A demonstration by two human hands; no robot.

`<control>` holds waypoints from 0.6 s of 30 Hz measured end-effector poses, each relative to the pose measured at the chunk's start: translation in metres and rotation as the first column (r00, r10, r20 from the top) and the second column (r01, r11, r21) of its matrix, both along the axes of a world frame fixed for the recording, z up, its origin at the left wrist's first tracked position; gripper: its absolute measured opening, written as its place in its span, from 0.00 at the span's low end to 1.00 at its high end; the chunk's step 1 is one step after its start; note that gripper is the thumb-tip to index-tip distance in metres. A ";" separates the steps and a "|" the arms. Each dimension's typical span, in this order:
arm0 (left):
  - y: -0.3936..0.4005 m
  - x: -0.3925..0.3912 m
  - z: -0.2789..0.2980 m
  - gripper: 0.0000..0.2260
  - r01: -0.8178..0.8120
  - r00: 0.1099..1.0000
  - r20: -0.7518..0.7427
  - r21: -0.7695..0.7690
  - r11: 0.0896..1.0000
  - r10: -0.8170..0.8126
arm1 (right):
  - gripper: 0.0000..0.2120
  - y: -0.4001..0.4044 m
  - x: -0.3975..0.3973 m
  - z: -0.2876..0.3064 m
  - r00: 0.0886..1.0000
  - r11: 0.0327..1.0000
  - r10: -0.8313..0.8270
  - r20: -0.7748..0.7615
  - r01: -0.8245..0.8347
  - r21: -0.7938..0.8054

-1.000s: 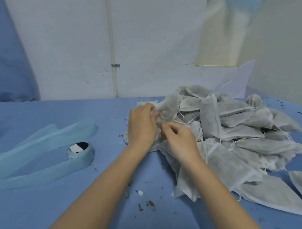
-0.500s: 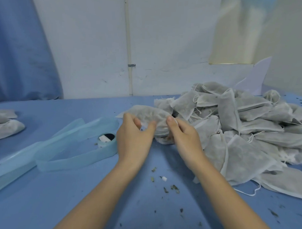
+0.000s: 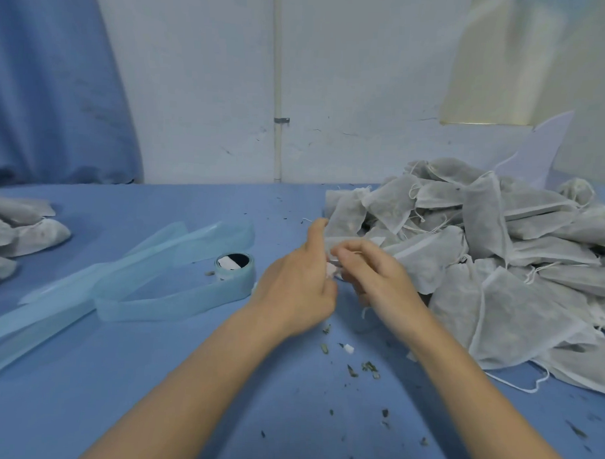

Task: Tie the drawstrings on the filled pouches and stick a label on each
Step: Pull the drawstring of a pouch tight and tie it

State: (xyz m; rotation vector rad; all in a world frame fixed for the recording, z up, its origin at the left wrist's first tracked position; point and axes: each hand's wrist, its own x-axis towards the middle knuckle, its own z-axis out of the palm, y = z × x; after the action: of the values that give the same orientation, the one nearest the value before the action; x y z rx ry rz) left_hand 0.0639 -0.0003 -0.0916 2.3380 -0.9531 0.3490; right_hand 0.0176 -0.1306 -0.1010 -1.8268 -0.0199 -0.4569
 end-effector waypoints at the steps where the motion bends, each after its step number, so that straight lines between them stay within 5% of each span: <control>1: 0.000 0.001 -0.003 0.31 -0.037 0.999 0.033 0.033 0.999 0.036 | 0.05 -0.002 0.001 -0.002 0.999 0.999 -0.048 -0.013 0.049 0.024; 6: -0.004 -0.001 -0.006 0.27 -0.089 0.993 0.088 0.106 0.990 0.080 | 0.11 -0.009 0.010 -0.008 0.973 0.973 -0.229 -0.001 0.229 -0.028; 10: -0.004 0.003 -0.012 0.10 -0.057 0.970 0.241 0.101 0.993 0.031 | 0.20 -0.015 0.008 -0.011 0.947 0.894 -0.305 0.098 0.320 -0.313; 12: -0.002 0.006 -0.014 0.10 -0.044 0.974 0.227 0.111 0.993 0.018 | 0.26 -0.020 0.005 -0.009 0.930 0.856 -0.358 0.083 0.363 -0.369; 14: -0.003 0.007 -0.018 0.10 -0.008 0.988 0.154 0.027 1.000 0.003 | 0.28 -0.021 0.005 -0.006 0.930 0.917 -0.365 -0.041 0.351 -0.192; 16: -0.006 0.007 -0.022 0.12 0.014 0.999 0.043 -0.111 0.994 -0.009 | 0.25 -0.018 0.006 -0.004 0.960 0.931 -0.210 -0.186 0.254 0.263; 18: -0.009 0.006 -0.025 0.12 0.001 0.997 -0.075 -0.247 0.969 -0.020 | 0.22 -0.012 0.007 -0.005 0.981 0.721 0.025 -0.193 0.116 0.684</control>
State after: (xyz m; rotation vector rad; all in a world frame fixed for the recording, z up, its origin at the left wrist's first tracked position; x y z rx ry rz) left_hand 0.0695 -0.0092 -0.1170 2.1040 -0.8345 0.3491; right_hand 0.0251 -0.1427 -0.1064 -1.1089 0.2973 -0.2648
